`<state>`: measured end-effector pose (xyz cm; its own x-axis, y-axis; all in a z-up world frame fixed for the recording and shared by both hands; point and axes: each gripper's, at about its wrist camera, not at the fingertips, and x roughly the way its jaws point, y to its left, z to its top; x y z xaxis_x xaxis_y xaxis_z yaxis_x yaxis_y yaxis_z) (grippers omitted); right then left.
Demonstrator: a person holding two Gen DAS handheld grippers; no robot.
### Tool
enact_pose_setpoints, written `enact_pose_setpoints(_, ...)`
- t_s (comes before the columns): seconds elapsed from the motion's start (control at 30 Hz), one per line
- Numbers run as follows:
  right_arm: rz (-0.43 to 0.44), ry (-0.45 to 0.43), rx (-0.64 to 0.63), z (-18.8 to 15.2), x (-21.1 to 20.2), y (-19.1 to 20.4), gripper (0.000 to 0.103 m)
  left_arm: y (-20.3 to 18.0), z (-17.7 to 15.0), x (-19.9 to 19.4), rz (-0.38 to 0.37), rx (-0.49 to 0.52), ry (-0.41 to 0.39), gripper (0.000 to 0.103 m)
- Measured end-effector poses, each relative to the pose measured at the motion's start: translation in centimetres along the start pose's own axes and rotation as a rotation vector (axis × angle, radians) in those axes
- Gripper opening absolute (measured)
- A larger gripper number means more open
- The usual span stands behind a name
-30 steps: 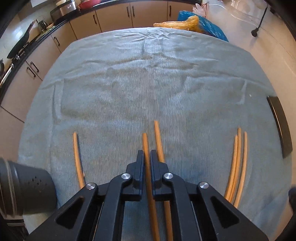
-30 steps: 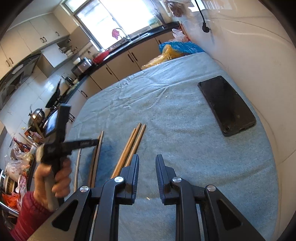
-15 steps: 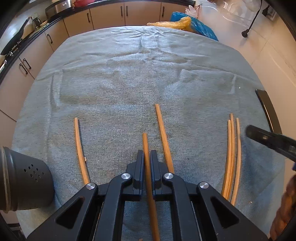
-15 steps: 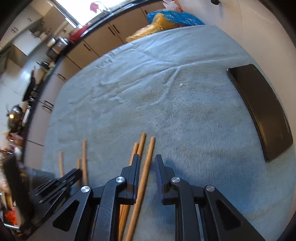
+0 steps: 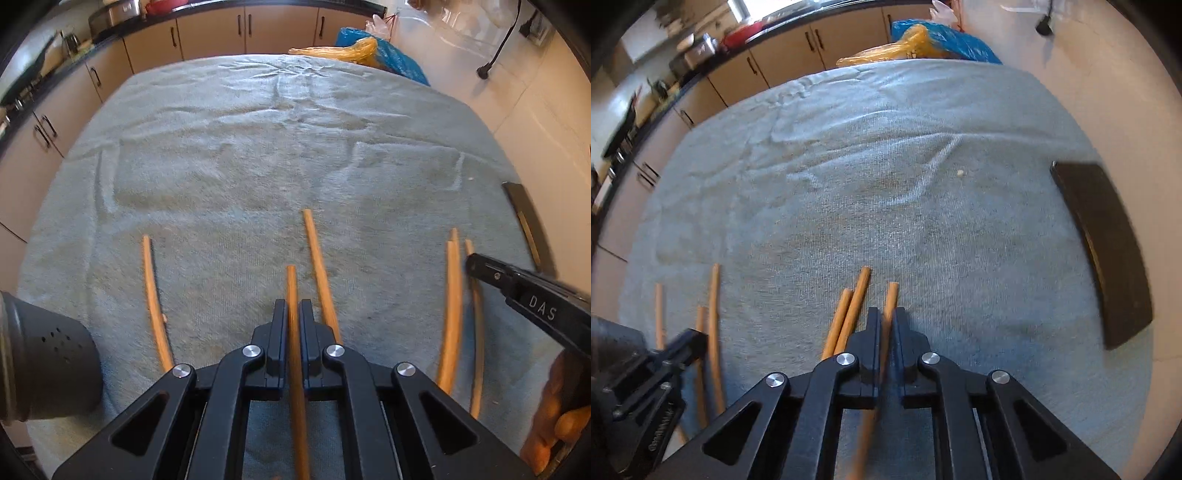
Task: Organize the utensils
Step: 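Lift both chopsticks upright and carry them over the black holder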
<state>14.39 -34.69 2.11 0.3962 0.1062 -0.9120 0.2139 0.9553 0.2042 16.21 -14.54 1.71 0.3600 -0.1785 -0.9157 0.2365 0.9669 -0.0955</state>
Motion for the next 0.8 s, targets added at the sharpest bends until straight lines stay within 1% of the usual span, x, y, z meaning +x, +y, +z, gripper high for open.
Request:
enact_pose_setpoints(0.07, 0.02, -0.044, 0.023, -0.5, -1.3, -0.6, 0.005, 0.2, -0.3, -0.7, -0.005, -0.008, -0.013, 0.005)
enact_pose_setpoints(0.13, 0.095, -0.115, 0.041, -1.4, -3.7, -1.1, 0.005, 0.4, -0.7, -2.0, -0.014, -0.015, -0.044, 0.005)
enact_pose_setpoints(0.17, 0.119, -0.153, 0.046, -1.9, -5.1, -1.3, 0.005, 0.5, -0.8, -2.7, -0.023, -0.019, -0.061, 0.005)
enact_pose_setpoints(0.23, 0.143, -0.231, 0.042, -3.0, -7.6, -1.4, 0.005, 0.5, -1.2, -4.7, -0.033, -0.024, -0.109, 0.005)
enact_pose_setpoints(0.27, 0.167, -0.285, 0.034, -3.8, -9.3, -1.5, 0.005, 0.5, -1.4, -5.6, -0.035, -0.026, -0.129, 0.005)
enact_pose_setpoints(0.4, 0.225, -0.433, 0.023, -6.7, -14.0, -1.9, 0.005, 0.6, -2.7, -9.8, -0.053, -0.024, -0.232, 0.005)
enact_pose_setpoints(0.53, 0.261, -0.53, 0.007, -9.2, -16.7, -1.7, 0.005, 0.2, -4.2, -13.6, -0.065, -0.012, -0.316, 0.005)
enact_pose_setpoints(0.63, 0.272, -0.577, -0.019, -10.6, -18.0, -0.9, 0.005, -0.2, -5.4, -16.0, -0.057, 0.005, -0.375, 0.005)
enact_pose_setpoints(0.8, 0.266, -0.654, -0.048, -12.9, -19.5, 0.3, 0.005, -0.4, -7.2, -18.9, -0.063, 0.016, -0.424, 0.005)
